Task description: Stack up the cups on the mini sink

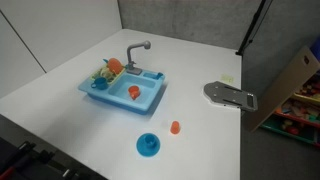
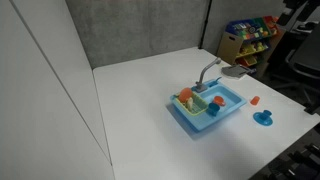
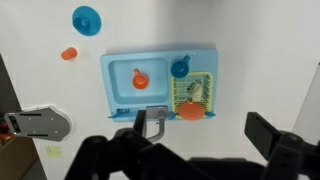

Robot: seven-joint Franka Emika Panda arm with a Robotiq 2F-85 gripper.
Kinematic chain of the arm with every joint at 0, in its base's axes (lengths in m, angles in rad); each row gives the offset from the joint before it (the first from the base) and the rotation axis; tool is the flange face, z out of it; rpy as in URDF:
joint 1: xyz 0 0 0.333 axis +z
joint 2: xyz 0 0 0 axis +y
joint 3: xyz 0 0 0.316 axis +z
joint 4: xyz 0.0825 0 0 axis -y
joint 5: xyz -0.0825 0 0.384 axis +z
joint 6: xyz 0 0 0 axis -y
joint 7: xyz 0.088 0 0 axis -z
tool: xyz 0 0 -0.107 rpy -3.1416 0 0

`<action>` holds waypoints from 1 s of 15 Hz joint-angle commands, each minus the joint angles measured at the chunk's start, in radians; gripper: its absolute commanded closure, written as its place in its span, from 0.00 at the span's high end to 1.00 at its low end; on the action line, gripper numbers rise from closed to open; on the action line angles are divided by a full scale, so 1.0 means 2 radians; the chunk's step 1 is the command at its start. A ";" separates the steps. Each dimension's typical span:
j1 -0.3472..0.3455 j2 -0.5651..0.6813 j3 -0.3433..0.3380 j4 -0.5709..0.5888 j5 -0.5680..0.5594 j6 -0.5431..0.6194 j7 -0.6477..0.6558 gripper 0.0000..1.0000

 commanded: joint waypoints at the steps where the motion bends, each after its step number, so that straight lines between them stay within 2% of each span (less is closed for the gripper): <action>1: 0.003 0.000 -0.003 0.001 -0.001 -0.001 0.001 1.00; 9: 0.002 0.018 0.000 -0.007 -0.008 0.003 0.005 1.00; 15: 0.000 0.054 -0.002 -0.022 -0.020 0.029 0.008 1.00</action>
